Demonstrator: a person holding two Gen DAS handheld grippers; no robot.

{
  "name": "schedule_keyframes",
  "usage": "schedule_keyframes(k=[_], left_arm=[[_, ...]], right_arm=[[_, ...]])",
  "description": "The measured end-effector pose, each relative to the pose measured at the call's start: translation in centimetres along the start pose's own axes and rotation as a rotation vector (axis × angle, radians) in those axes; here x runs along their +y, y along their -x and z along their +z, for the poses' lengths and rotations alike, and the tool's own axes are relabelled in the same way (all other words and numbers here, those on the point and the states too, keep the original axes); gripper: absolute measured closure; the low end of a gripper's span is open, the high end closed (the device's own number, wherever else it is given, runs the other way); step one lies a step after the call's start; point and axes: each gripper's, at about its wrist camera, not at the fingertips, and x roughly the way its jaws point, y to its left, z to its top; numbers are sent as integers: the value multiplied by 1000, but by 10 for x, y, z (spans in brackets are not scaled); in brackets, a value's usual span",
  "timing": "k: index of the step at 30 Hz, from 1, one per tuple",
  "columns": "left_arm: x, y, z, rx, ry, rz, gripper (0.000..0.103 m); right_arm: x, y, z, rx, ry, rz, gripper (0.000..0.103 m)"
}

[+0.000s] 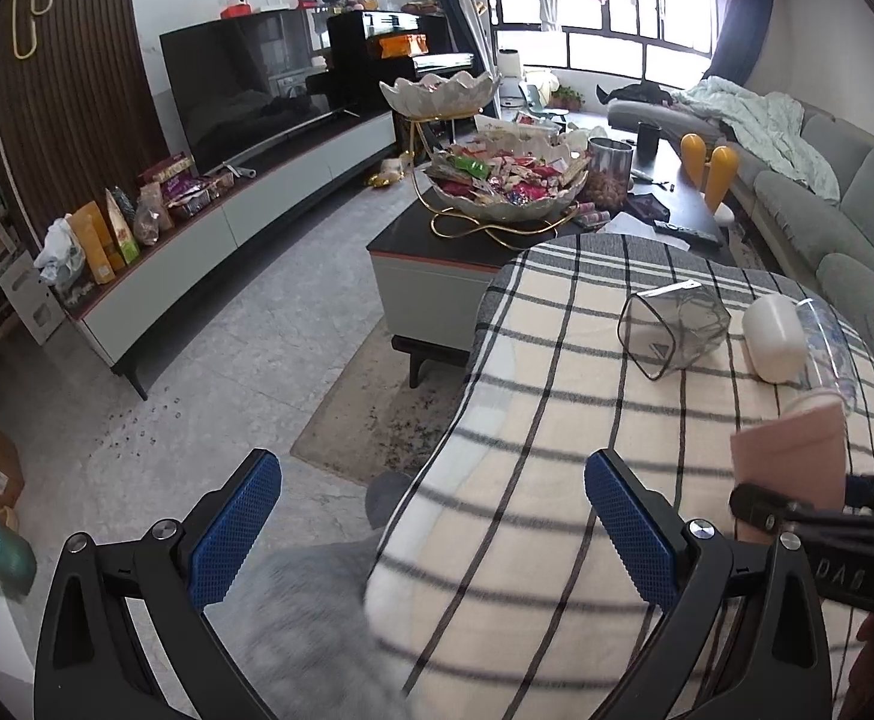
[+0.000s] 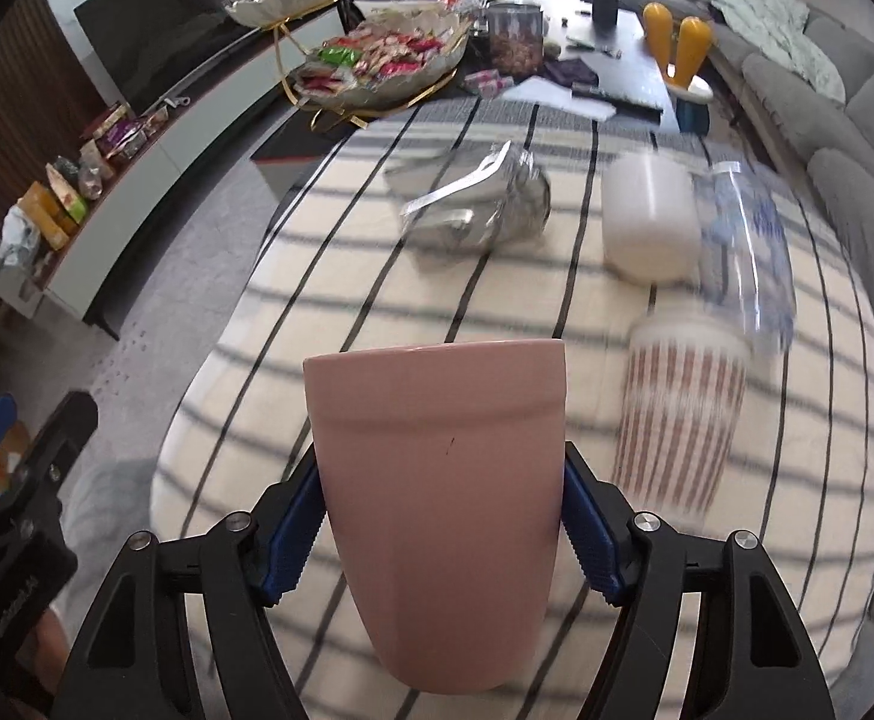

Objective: Flip cup upside down
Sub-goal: 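Lift the pink cup with the right gripper toward the left gripper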

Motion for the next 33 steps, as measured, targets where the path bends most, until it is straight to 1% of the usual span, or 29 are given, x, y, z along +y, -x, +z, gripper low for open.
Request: schedule_keyframes(k=[3,6,9,12,16,23,26,30,33], left_arm=[[7,13,-12,2,-4,1,0],[14,19,-24,15,-11,2,0],[19,20,-32,24,-18,2,0],[20,20,-35,23,-15,2,0],[21,18,-37,23,-8,-2,0],[15,16,-41,30,-29,-13,0],[11,17,-42,29,-34,-18,0],[4,24,-42,11,-34,-26,0],[-4,36,-44,-20,-25,-47,0]], right_arm=[[6,0,-24,46,-14,9,31],[10,-10,-48,103,-53,22,31],[8,-18,-61,134,-93,19,31],[4,-25,-65,145,-138,20,31],[3,-29,-64,138,-162,24,31],[-1,-35,-63,122,-172,47,30],[-4,-34,-63,117,-183,63,23],[-11,-21,-64,90,-200,84,21],[-19,-3,-65,57,-213,86,21]])
